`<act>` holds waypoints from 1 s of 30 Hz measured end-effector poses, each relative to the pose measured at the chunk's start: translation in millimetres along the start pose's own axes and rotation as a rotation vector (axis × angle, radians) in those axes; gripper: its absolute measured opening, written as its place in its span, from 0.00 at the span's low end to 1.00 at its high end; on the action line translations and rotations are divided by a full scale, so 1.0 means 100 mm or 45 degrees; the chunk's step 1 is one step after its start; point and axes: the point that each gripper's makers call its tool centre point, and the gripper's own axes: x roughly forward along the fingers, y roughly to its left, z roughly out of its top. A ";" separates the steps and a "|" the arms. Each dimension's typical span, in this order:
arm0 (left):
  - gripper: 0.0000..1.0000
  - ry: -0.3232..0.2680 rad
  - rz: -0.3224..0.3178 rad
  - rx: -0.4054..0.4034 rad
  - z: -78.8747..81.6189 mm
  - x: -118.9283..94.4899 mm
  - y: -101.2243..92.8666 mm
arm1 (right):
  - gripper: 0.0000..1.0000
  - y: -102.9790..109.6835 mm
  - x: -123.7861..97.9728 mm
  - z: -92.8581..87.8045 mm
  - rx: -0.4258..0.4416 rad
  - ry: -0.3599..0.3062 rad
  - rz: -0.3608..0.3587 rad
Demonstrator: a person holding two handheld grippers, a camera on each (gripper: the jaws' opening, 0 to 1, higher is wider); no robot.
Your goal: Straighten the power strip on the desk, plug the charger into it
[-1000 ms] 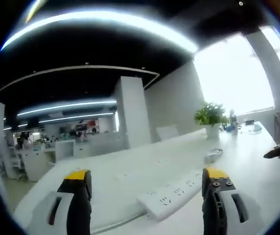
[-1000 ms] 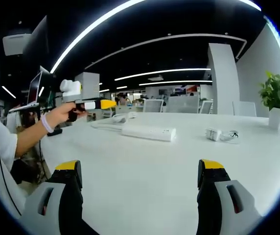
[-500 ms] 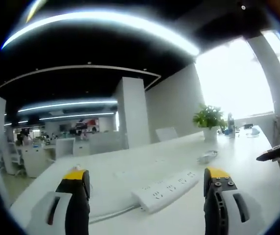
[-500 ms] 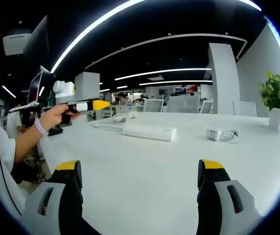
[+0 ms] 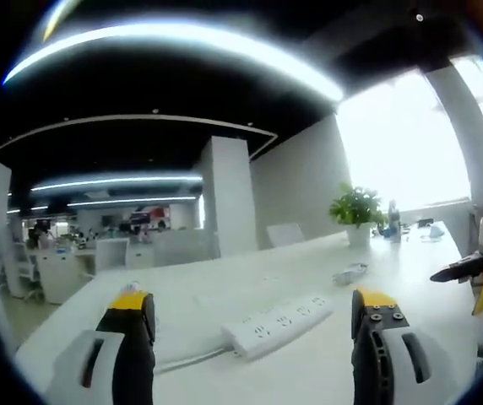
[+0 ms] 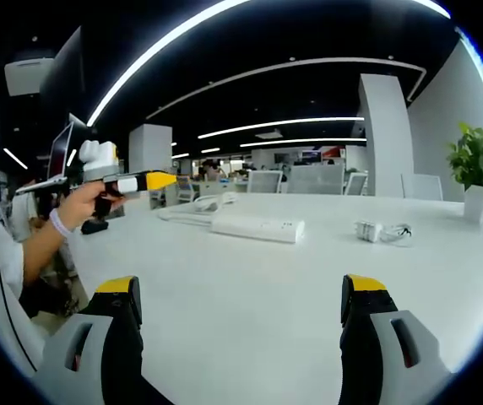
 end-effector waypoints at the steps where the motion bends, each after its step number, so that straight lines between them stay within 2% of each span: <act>1: 0.99 0.000 0.006 0.004 0.00 -0.02 0.00 | 0.98 0.00 0.00 0.00 0.000 0.001 0.000; 18: 0.99 -0.017 0.072 0.049 -0.01 -0.26 -0.01 | 0.98 0.01 0.02 -0.02 0.006 0.003 0.011; 22: 0.99 -0.030 0.063 0.008 -0.01 -0.32 -0.04 | 0.98 0.01 0.02 -0.02 0.007 0.002 0.011; 30: 0.99 -0.014 0.090 0.009 -0.09 -0.42 -0.02 | 0.98 0.01 0.02 -0.02 0.009 -0.002 0.009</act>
